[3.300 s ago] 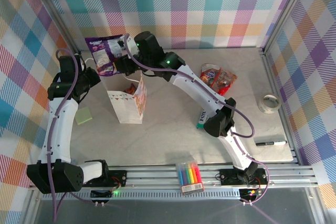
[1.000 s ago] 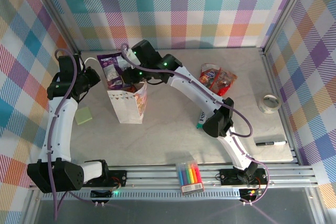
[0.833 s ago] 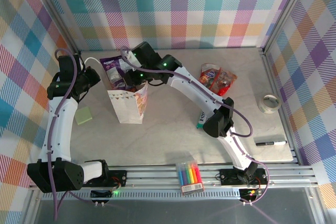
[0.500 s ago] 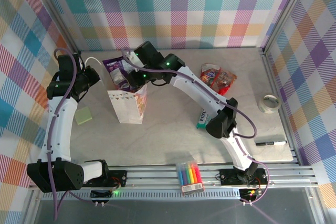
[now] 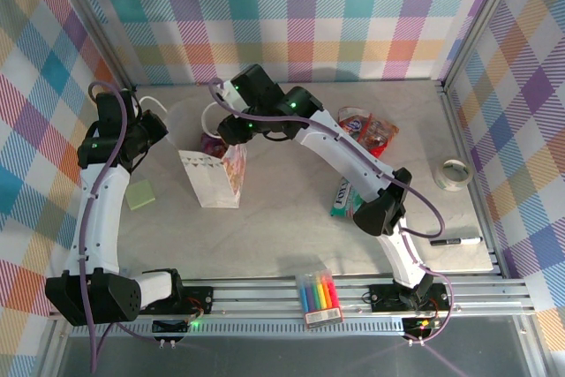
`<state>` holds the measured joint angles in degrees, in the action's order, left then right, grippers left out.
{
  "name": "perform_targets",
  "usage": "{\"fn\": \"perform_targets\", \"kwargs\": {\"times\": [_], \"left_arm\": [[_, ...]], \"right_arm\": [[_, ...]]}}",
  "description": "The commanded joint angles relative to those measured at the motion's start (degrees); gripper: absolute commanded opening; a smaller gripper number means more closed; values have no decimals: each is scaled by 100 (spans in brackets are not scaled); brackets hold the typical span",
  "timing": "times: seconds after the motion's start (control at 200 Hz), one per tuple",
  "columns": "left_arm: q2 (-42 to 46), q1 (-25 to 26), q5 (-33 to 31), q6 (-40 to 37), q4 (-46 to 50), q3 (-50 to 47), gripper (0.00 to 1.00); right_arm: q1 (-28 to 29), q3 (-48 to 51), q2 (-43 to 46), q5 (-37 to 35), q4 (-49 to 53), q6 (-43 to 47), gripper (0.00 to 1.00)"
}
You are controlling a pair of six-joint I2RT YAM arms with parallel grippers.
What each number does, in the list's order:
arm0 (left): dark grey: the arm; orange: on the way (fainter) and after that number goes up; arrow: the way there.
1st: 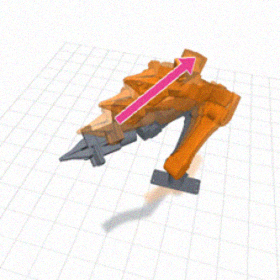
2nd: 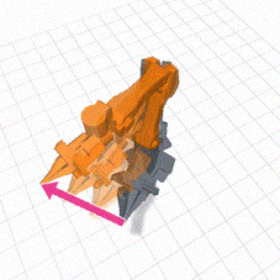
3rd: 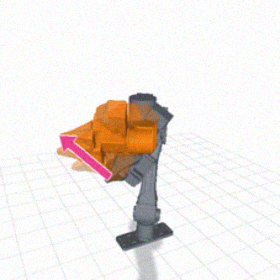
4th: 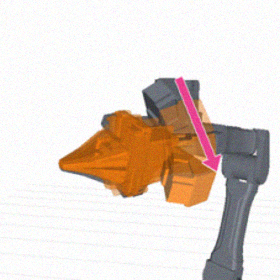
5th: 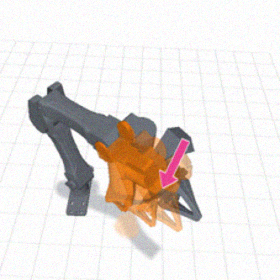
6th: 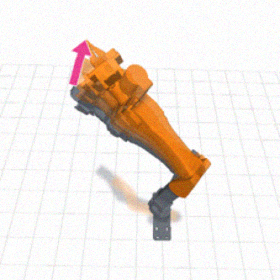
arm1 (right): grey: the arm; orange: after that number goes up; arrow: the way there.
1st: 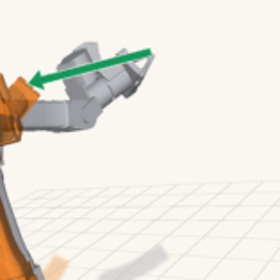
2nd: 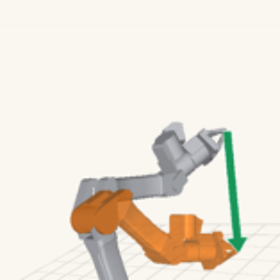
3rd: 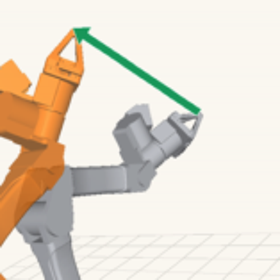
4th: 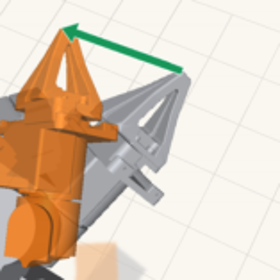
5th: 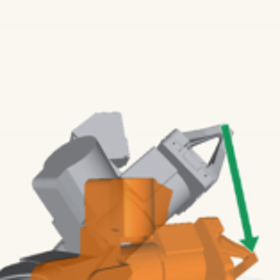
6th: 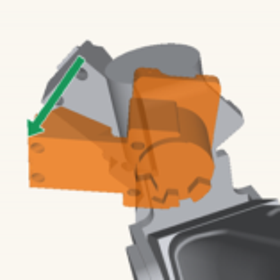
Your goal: Place the snacks into the paper bag
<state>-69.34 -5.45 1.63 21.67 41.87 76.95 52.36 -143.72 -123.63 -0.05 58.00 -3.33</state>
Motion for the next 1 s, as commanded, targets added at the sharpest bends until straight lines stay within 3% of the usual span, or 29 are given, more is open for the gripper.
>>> {"fn": "perform_targets", "kwargs": {"times": [0.0,0.5,0.795,0.995], "left_arm": [[86,-52,12,-22,43,93,18],[83,-48,320,-31,-12,-4,20],[43,-52,472,-121,24,44,23],[75,-52,688,-113,15,49,24]], "right_arm": [[24,-183,362,-43,-52,4,47],[-77,511,1263,-921,-275,210,53],[-749,2822,2718,-869,-1012,-456,58],[-1307,3857,3437,-743,-1159,-848,59]]}}
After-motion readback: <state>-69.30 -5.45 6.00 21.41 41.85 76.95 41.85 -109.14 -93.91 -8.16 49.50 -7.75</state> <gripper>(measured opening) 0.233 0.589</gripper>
